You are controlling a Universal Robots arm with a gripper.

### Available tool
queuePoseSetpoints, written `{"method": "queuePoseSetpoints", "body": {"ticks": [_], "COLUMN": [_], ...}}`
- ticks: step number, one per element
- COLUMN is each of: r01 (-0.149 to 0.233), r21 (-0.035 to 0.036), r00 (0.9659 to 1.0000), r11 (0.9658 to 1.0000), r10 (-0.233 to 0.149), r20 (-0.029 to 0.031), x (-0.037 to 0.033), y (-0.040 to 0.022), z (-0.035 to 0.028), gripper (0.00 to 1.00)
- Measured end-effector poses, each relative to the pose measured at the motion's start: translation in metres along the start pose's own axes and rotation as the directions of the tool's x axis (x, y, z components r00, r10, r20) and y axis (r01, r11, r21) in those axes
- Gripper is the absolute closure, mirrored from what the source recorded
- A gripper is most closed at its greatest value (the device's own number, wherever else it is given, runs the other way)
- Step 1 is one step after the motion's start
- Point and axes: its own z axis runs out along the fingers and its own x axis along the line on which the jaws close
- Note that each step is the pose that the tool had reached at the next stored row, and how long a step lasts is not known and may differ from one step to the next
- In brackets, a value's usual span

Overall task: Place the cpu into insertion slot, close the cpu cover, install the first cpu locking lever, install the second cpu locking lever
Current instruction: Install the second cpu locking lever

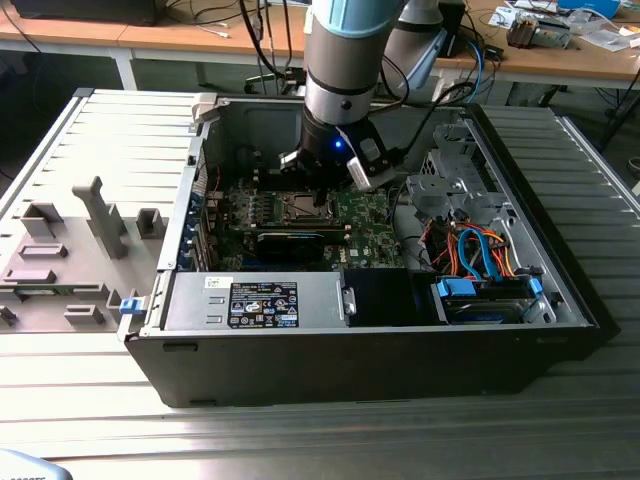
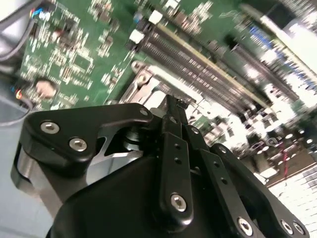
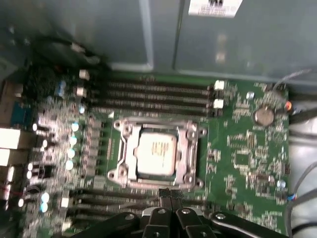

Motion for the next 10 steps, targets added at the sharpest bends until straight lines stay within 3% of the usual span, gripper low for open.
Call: {"method": "queuePoseSetpoints", "body": {"ticks": [1,2,4,5,9,10], "r01": [0.001,0.002,0.003,0.004,0.004,0.004], "r21": [-0.0183,-0.044,-0.0869,-0.0976,-0.0991,-0.1006], "r00": [1.0,1.0,1.0,1.0,1.0,1.0], "r11": [0.9998,0.999,0.9962,0.9952,0.9951,0.9949], "r10": [-0.001,-0.001,-0.002,-0.003,-0.003,-0.003], "r20": [0.0018,0.0041,0.0082,0.0094,0.0094,0.0096], "x": [0.0001,0.0002,0.0007,0.0009,0.0013,0.0016], "y": [-0.0009,-0.0022,-0.0056,-0.0073,-0.0118,-0.0153], "z": [-0.0002,-0.0003,-0.0004,-0.0001,0.0004,0.0003], "gripper": [0.89,0.89,0.89,0.89,0.89,0.89]}}
